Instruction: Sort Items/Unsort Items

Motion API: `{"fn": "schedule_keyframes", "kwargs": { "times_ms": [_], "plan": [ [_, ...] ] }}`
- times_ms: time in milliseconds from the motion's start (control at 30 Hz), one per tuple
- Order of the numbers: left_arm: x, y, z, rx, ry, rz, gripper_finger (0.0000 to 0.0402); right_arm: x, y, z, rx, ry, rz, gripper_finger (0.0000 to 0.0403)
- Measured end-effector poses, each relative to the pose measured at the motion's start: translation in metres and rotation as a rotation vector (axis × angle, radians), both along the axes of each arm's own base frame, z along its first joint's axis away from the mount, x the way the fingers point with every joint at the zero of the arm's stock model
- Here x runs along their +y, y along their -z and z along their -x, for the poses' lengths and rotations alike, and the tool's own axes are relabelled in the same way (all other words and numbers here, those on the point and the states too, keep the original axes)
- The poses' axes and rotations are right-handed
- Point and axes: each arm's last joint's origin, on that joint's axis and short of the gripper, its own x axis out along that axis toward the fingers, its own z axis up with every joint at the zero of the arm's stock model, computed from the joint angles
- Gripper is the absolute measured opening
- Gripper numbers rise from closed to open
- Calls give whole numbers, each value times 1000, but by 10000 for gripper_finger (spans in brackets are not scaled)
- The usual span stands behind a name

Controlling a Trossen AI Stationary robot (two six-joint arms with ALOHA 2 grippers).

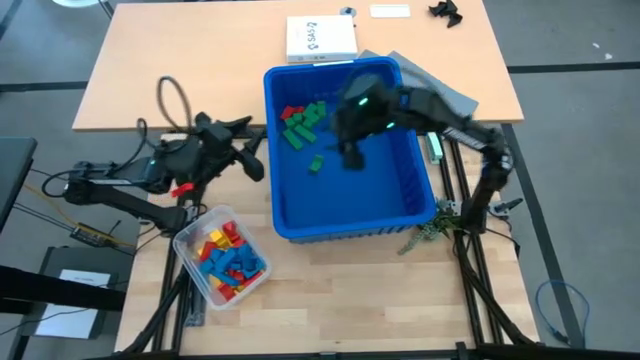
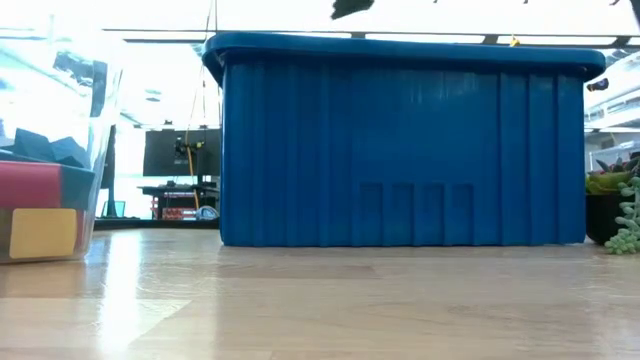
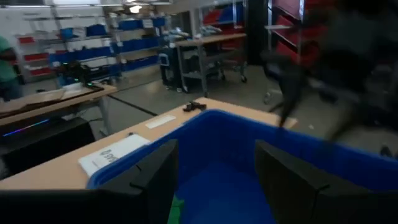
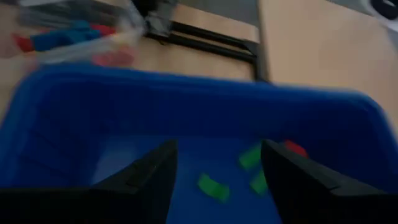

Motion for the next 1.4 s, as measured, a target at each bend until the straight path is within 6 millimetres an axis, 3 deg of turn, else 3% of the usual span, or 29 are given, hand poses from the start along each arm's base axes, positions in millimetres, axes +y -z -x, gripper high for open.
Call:
{"fn": "schedule_keyframes", "kwargs": {
  "times_ms": [233, 433, 633, 967, 1133, 1400],
  "plan": [
    [29, 11, -37, 88, 77, 12, 218, -30, -8, 68, -91, 167, 25, 228],
    [61, 17, -75, 198, 89, 59, 218, -39, 14, 96, -217, 252, 57, 229],
    [86, 39, -114, 343, 67, 129, 218, -45, 44, 104, -307, 325, 75, 228],
    [125, 112, -160, 448, 79, 384, 218, -64, 92, 106, -275, 521, 24, 229],
    [142, 149, -176, 450, 128, 553, 218, -72, 105, 112, -272, 591, -33, 229],
    [160, 217, -196, 571, 51, 655, 218, -74, 111, 114, -263, 604, -45, 229]
  ]
}}
